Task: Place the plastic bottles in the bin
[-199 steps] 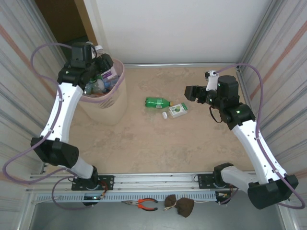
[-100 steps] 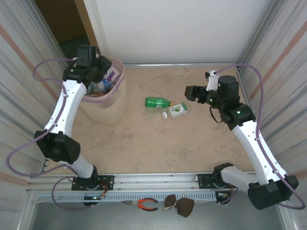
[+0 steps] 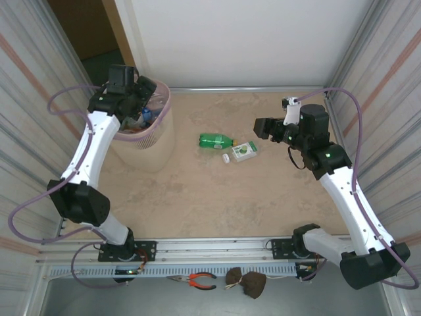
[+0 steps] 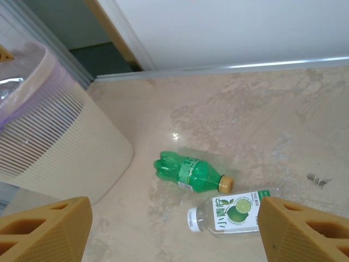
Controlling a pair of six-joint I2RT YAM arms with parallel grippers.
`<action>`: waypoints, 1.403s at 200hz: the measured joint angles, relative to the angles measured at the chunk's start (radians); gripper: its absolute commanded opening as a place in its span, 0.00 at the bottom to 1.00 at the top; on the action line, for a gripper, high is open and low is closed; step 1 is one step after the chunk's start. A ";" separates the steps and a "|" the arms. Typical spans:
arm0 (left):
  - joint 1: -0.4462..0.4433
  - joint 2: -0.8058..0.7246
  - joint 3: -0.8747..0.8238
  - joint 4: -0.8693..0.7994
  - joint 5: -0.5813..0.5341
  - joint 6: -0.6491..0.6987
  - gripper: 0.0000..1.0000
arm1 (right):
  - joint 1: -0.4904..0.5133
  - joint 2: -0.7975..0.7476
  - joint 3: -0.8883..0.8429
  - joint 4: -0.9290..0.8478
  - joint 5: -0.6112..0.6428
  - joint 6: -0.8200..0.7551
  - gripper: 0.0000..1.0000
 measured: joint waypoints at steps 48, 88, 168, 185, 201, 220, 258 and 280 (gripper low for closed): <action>-0.002 -0.029 -0.015 0.066 0.017 0.057 0.50 | 0.000 0.000 0.000 0.000 0.000 0.000 0.79; -0.028 -0.029 -0.009 0.098 0.026 0.111 0.32 | 0.000 -0.001 0.000 0.000 0.000 0.000 0.79; -0.138 -0.029 0.054 0.075 -0.024 0.232 0.16 | -0.001 -0.011 0.000 -0.008 0.005 0.000 0.79; -0.116 -0.024 0.055 0.066 -0.024 0.241 0.17 | -0.001 -0.011 0.000 -0.008 0.004 0.000 0.79; -0.101 -0.009 0.063 0.053 -0.031 0.259 0.17 | -0.001 -0.011 0.000 -0.010 0.005 0.000 0.79; -0.087 0.016 0.064 0.041 -0.034 0.275 0.16 | -0.001 -0.012 0.000 -0.011 0.007 0.000 0.79; -0.035 0.037 -0.011 0.068 -0.005 0.282 0.13 | -0.002 -0.012 0.000 -0.011 0.007 0.000 0.79; -0.018 0.037 -0.029 0.099 0.012 0.282 0.12 | -0.002 -0.012 0.000 -0.011 0.007 0.000 0.79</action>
